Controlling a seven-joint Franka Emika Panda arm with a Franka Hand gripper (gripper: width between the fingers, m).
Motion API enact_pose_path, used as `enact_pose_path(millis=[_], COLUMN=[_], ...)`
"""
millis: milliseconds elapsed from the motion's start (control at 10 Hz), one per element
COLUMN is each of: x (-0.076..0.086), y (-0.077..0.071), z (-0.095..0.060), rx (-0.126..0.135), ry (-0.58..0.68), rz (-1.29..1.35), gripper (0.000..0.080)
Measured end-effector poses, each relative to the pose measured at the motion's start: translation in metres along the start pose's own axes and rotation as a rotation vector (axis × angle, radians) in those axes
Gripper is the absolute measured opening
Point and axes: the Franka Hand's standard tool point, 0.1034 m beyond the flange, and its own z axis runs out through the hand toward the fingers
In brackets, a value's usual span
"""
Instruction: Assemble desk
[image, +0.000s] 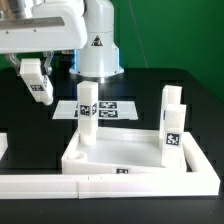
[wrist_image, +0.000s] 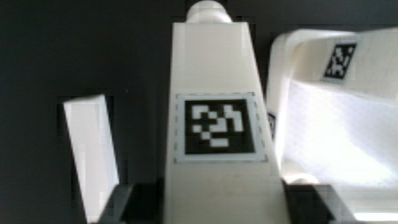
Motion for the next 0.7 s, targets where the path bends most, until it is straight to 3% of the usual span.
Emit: enact_pose_path(millis=[200,500,600,700], x=[0.006,0.046,0.054,0.056], y=[0.004,-0.023,-0.031,-0.040], z=[-0.001,-0.044,-0.046,-0.042], rx=[-0.026,0.080,0.062,0.011], ry=[0.150,0.344,0.411,0.511], rz=[0.012,0.142,0.184,0.190], gripper=[0.0288,0.0288,0.0288,0.0288])
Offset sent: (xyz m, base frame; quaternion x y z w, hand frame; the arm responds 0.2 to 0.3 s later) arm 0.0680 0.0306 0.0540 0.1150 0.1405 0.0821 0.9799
